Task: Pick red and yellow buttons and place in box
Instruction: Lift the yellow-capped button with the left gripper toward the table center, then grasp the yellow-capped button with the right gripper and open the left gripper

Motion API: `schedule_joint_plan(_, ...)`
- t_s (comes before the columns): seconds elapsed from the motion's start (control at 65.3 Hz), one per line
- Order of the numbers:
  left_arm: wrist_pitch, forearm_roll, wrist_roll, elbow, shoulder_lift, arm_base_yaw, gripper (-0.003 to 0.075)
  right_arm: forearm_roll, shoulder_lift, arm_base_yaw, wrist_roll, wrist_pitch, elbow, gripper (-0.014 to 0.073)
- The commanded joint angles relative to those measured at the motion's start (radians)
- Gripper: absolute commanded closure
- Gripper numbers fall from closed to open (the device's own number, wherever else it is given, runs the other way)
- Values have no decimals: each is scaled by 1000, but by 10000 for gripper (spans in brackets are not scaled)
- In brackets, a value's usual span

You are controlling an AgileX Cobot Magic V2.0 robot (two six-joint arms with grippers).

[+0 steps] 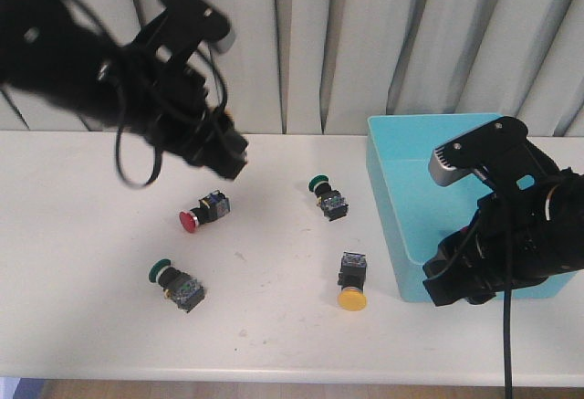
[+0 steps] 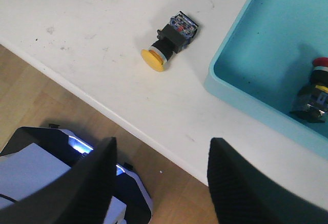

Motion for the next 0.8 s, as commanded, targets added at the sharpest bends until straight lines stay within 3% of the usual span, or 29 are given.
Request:
schedule_joint_plan(0.0, -162, -72, -11, 112, -133, -3, 559, 9, -26, 1, -4, -35, -24, 193)
schedule_joint_plan(0.276, -407, -222, -10, 426, -281, -3, 557, 8, -26, 1, -4, -34, -24, 193)
schedule_joint_plan(0.552, -360, -358, 10, 482, -283, -3, 556, 10, -26, 1, -4, -34, -24, 193)
schedule_joint_plan(0.781, -314, -656, 251, 482, -279, -33, 556, 10, -26, 1, -4, -34, -24, 193)
